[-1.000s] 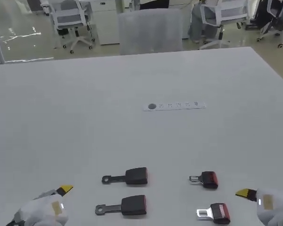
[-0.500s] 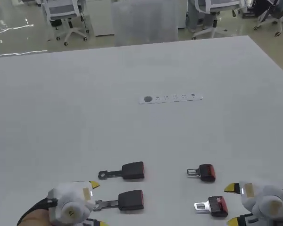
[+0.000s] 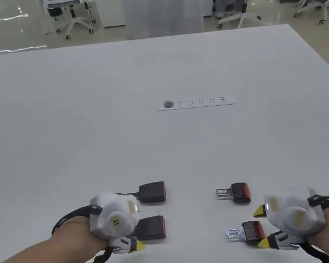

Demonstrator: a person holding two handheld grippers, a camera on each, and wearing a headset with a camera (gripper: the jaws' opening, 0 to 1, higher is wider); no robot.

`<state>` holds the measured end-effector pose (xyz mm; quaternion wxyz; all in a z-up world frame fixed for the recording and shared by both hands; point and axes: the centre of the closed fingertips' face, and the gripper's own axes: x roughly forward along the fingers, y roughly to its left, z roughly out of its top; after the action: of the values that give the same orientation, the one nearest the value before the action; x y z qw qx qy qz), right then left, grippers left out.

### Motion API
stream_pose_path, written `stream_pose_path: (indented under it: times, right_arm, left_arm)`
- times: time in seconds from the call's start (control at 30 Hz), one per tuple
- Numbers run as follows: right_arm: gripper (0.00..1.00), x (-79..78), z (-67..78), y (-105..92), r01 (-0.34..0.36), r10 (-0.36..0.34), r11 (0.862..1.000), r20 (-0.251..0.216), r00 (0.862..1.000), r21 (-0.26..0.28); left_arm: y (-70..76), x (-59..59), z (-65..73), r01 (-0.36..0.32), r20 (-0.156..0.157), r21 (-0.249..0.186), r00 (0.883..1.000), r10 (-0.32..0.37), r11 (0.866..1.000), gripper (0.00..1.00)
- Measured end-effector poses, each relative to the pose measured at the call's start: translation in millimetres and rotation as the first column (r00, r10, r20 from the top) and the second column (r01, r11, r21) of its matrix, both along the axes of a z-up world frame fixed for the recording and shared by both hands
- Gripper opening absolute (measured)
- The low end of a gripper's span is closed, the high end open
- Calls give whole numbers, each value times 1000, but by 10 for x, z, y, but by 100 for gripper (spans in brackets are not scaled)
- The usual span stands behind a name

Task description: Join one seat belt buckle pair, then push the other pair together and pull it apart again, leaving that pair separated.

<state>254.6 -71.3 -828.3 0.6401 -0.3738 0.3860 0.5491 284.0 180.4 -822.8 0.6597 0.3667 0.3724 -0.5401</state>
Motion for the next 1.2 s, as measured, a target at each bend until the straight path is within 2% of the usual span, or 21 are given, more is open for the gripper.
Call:
stream_pose_path:
  times: [0.13,0.3,0.43,0.47,0.57,0.6,0.63,0.77,1.0,1.07,1.1,1.13,1.2]
  right_arm:
    - [38,16,-62,12,-19,19,1000,-15,1000,-12]
    - [37,0,-168,36,-34,33,999,-42,999,-26]
    - [35,7,-180,38,-23,22,1000,-59,998,-18]
    - [35,2,-182,38,-24,23,1000,-62,998,-16]
    - [34,0,-182,34,-40,38,999,-61,997,-28]
    - [34,2,-183,38,-42,40,998,-63,997,-37]
    - [34,4,-185,41,-44,41,998,-64,997,-44]
    - [34,4,-188,28,-39,35,998,-67,997,-56]
    - [34,22,-182,54,-2,-1,999,-68,998,-35]
    - [34,36,-174,107,23,-25,1000,-72,997,-21]
    - [34,36,-166,193,63,-61,998,-85,995,26]
    - [34,38,-160,228,78,-74,996,-94,993,39]
    - [34,55,-163,283,62,-60,998,-83,995,26]
  left_arm:
    - [-6,27,-109,30,-27,32,999,-29,999,45]
    - [-44,47,-148,29,-50,25,998,-28,999,38]
    - [-43,3,-174,50,-68,32,997,-48,998,35]
    - [-36,14,-180,57,-55,39,997,-55,998,34]
    - [-45,5,-202,68,-58,39,996,-65,997,34]
    - [-33,-2,-214,90,-44,51,995,-88,995,34]
    - [-53,-10,-202,116,-38,42,993,-115,992,34]
    - [-48,-4,-201,108,-44,34,993,-107,994,34]
    - [-40,-4,-205,74,-45,32,996,-72,997,33]
    - [-40,-5,-205,70,-48,39,997,-68,997,33]
    - [-39,-3,-206,68,-50,41,997,-66,997,33]
    - [-39,-3,-208,68,-50,44,997,-66,997,33]
    - [-40,-4,-212,75,-50,54,996,-73,996,33]
